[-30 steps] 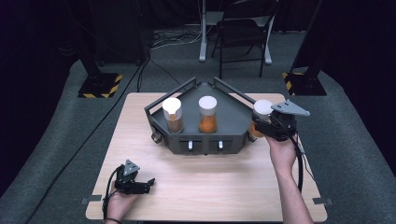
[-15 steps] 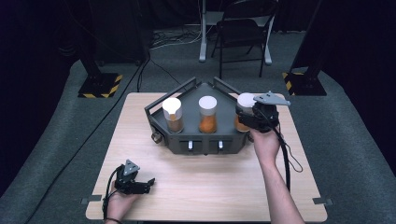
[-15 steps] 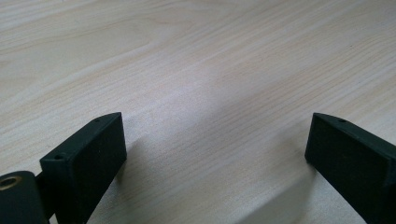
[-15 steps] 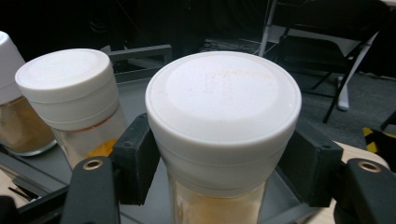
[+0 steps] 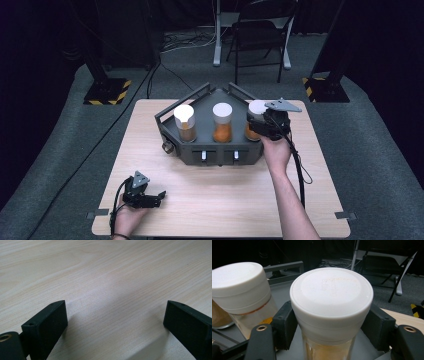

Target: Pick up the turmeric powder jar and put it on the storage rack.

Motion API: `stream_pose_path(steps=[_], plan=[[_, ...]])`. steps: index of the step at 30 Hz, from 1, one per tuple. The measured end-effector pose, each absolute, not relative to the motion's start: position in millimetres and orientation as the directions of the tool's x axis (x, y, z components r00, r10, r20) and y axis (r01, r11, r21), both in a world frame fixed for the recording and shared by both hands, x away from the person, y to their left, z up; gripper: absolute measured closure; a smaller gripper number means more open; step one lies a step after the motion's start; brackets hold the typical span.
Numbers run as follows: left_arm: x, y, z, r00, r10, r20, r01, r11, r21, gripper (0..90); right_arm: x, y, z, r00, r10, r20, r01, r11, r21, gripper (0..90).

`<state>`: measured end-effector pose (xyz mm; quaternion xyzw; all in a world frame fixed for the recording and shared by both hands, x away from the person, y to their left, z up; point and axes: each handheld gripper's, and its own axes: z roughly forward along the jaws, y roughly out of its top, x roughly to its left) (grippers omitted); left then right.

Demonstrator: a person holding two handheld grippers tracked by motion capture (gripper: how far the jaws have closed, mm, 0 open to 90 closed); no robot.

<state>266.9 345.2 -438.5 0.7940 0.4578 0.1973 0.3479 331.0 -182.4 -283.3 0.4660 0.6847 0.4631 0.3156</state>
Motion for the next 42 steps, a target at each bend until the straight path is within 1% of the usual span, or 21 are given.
stream_pose_path(steps=[7, 12, 20, 29, 34, 42], plan=[[266.9, 345.2, -438.6, 0.503, 0.864, -0.005, 0.589, -0.339, 0.733, 5.3, 334.2, -186.7, -286.6, -0.363, 0.932, 0.014, 0.365, 0.129, 0.922, 33.2], [266.9, 345.2, -438.6, 0.503, 0.864, -0.005, 0.589, -0.339, 0.733, 5.3, 336.4, -189.4, -285.3, -0.383, 0.924, 0.013, 0.369, 0.140, 0.919, 32.7], [266.9, 345.1, -438.6, 0.503, 0.864, -0.005, 0.589, -0.339, 0.733, 5.3, 327.9, -190.4, -281.2, -0.391, 0.920, -0.009, 0.348, 0.157, 0.924, 20.3], [266.8, 345.1, -438.6, 0.503, 0.864, -0.005, 0.589, -0.339, 0.734, 5.3, 315.5, -203.1, -292.0, -0.388, 0.922, -0.011, 0.325, 0.147, 0.934, 8.4], [266.8, 345.1, -438.6, 0.503, 0.864, -0.005, 0.589, -0.339, 0.734, 5.3, 305.9, -211.2, -304.2, -0.375, 0.927, -0.024, 0.311, 0.150, 0.938, 6.5], [266.8, 345.0, -438.6, 0.503, 0.864, -0.003, 0.589, -0.340, 0.733, 5.3, 291.8, -227.4, -329.5, -0.348, 0.937, -0.009, 0.331, 0.132, 0.934, 4.7]])
